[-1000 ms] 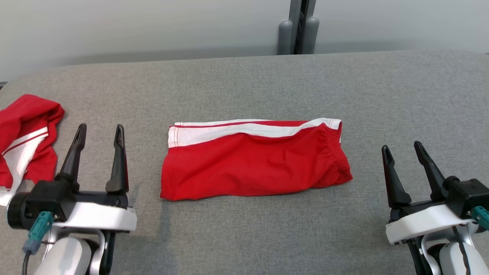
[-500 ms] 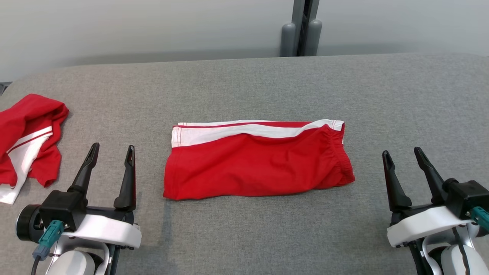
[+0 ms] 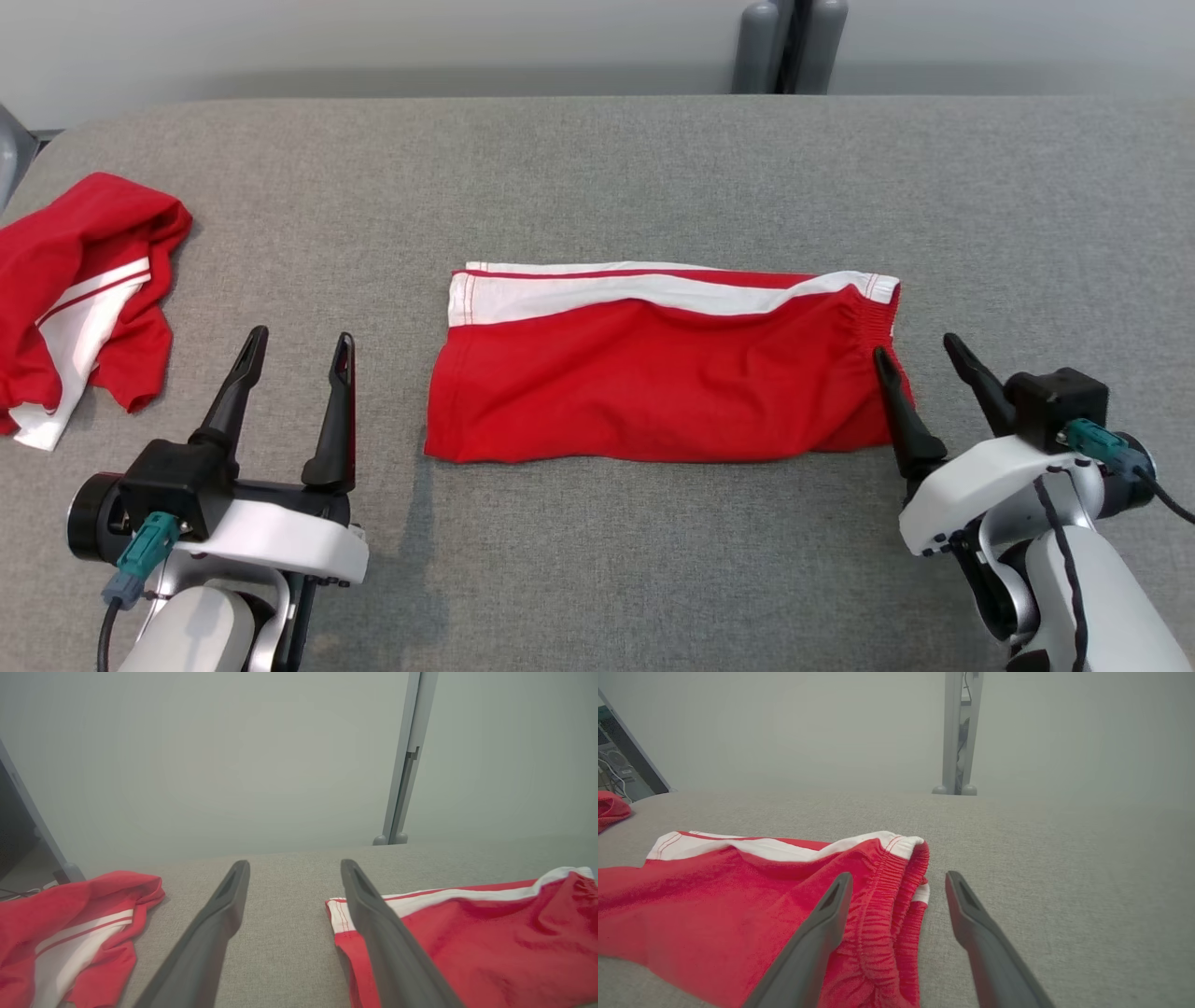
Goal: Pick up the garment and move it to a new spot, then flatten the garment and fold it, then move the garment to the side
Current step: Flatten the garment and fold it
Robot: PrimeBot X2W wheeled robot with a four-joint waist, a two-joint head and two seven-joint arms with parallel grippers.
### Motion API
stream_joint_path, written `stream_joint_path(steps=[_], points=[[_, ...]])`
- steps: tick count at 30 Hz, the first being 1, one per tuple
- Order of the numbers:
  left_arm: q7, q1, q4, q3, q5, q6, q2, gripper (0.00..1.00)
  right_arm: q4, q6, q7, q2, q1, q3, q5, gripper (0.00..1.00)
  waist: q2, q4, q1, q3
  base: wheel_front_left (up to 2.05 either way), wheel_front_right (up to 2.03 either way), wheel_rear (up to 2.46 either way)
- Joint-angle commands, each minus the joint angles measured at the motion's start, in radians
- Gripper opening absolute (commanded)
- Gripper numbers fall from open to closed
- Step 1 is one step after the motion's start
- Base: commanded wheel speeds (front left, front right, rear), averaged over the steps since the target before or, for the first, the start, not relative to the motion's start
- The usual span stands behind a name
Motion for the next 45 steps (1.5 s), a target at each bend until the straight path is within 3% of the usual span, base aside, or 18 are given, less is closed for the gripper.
stream_joint_path(steps=[1,8,17,18,19,21,28,34,37,42,45], points=[[-0.007,-0.022,0.007,-0.002,0.002,-0.005,-0.004,1.00,0.042,0.000,0.011,-0.010,-0.029,0.022,0.016,1.00,0.0000,0.012,0.0000,0.021,0.00,0.00,0.00],[-0.020,-0.056,0.039,-0.020,0.005,-0.020,-0.024,1.00,0.182,0.000,0.028,-0.012,-0.093,0.039,0.045,1.00,0.0000,0.028,0.0000,0.056,0.00,0.00,0.00],[-0.027,-0.074,0.070,-0.029,0.004,-0.028,-0.031,1.00,0.268,0.000,0.083,0.008,-0.104,0.045,0.119,1.00,0.0000,0.020,0.0000,0.065,0.00,0.00,0.00],[-0.028,-0.075,0.072,-0.029,0.003,-0.029,-0.030,1.00,0.268,0.000,0.088,0.008,-0.106,0.056,0.130,0.77,0.0000,0.017,0.0000,0.066,0.00,0.00,0.00],[-0.028,-0.077,0.075,-0.029,0.004,-0.029,-0.028,1.00,0.265,0.000,0.089,0.011,-0.106,0.063,0.150,0.44,0.0000,0.015,0.0000,0.067,0.00,0.00,0.00],[-0.029,-0.079,0.078,-0.029,0.004,-0.029,-0.025,1.00,0.248,0.000,0.076,0.008,-0.109,0.070,0.171,0.00,0.0000,0.011,0.0000,0.068,0.00,0.00,0.00],[-0.029,-0.070,0.083,-0.026,-0.002,-0.023,-0.018,1.00,0.181,0.000,0.060,-0.035,-0.071,0.041,0.264,0.00,0.0000,-0.007,0.0000,0.057,0.00,0.00,0.00],[-0.023,-0.064,0.073,-0.027,-0.006,-0.018,-0.010,1.00,0.129,0.000,0.095,-0.090,-0.008,-0.041,0.320,0.00,0.0000,-0.020,0.0000,0.055,0.00,0.00,0.00],[-0.020,-0.064,0.070,-0.025,-0.008,-0.015,-0.007,1.00,0.103,0.000,0.113,-0.089,0.003,-0.070,0.342,0.00,0.0000,-0.029,0.0000,0.057,0.00,0.00,0.00],[-0.016,-0.069,0.067,-0.026,-0.010,-0.010,-0.004,1.00,0.006,0.000,0.161,-0.048,-0.022,-0.026,0.437,0.00,0.0000,-0.039,0.0000,0.056,0.00,0.00,0.00],[-0.011,-0.080,0.065,-0.032,-0.009,-0.012,-0.003,1.00,-0.089,0.000,0.200,-0.030,-0.044,0.057,0.483,0.00,0.0000,-0.036,0.0000,0.054,0.00,0.00,0.00]])
